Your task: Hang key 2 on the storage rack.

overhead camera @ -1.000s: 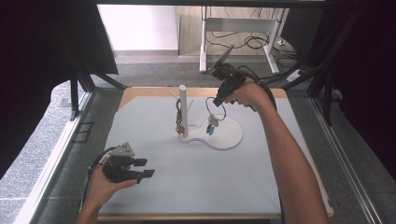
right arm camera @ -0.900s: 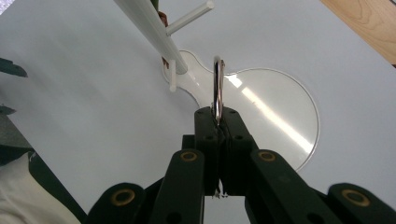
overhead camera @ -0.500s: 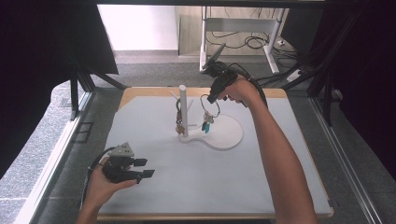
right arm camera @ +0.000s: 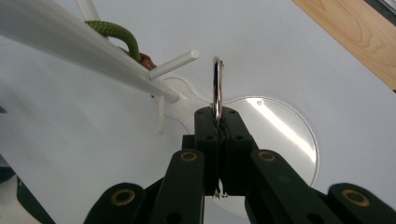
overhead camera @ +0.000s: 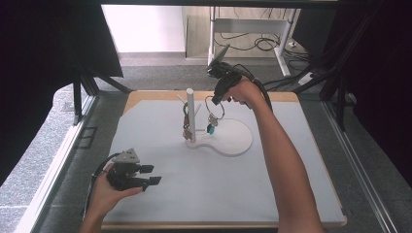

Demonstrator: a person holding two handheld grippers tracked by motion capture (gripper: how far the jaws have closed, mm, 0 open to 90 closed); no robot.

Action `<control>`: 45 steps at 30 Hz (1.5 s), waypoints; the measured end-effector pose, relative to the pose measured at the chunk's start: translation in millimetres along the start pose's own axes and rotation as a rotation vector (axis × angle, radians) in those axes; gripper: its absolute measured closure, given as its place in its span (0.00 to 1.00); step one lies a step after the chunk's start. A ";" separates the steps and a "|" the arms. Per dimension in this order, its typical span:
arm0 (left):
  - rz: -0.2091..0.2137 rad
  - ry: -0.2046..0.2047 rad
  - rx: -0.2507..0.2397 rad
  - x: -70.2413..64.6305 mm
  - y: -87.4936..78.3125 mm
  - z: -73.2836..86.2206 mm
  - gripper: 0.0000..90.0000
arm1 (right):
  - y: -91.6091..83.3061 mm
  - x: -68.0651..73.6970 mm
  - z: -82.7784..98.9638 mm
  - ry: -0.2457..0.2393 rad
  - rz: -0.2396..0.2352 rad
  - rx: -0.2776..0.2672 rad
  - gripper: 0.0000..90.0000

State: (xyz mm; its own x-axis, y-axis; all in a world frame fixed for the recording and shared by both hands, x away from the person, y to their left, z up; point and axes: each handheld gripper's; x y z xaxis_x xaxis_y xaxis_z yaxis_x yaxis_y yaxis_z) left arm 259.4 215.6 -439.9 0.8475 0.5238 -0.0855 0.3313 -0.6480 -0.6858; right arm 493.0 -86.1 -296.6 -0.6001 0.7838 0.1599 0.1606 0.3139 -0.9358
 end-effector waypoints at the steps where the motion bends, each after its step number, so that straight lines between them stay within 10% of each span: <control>1: -0.001 0.001 -0.001 -0.1 -0.1 -0.1 0.50 | 0.8 -0.1 -0.9 0.003 0.000 -0.002 0.97; 45: 0.001 0.012 0.031 -5.0 6.8 -2.3 0.50 | 35.6 29.8 16.4 -0.054 -0.055 -0.014 0.97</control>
State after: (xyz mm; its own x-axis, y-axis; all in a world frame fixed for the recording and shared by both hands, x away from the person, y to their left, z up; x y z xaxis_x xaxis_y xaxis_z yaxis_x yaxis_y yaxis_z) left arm 258.4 207.3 -442.5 0.8529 0.5162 -0.0779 0.3175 -0.6314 -0.7075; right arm 468.0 -60.4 -330.3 -0.6500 0.7350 0.1931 0.1371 0.3633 -0.9215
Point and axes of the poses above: each handheld gripper's, and its own axes: y roughly forward along the jaws, z roughly out of its underside, x roughly to its left, and after that the axes turned 10 degrees about y, right-handed
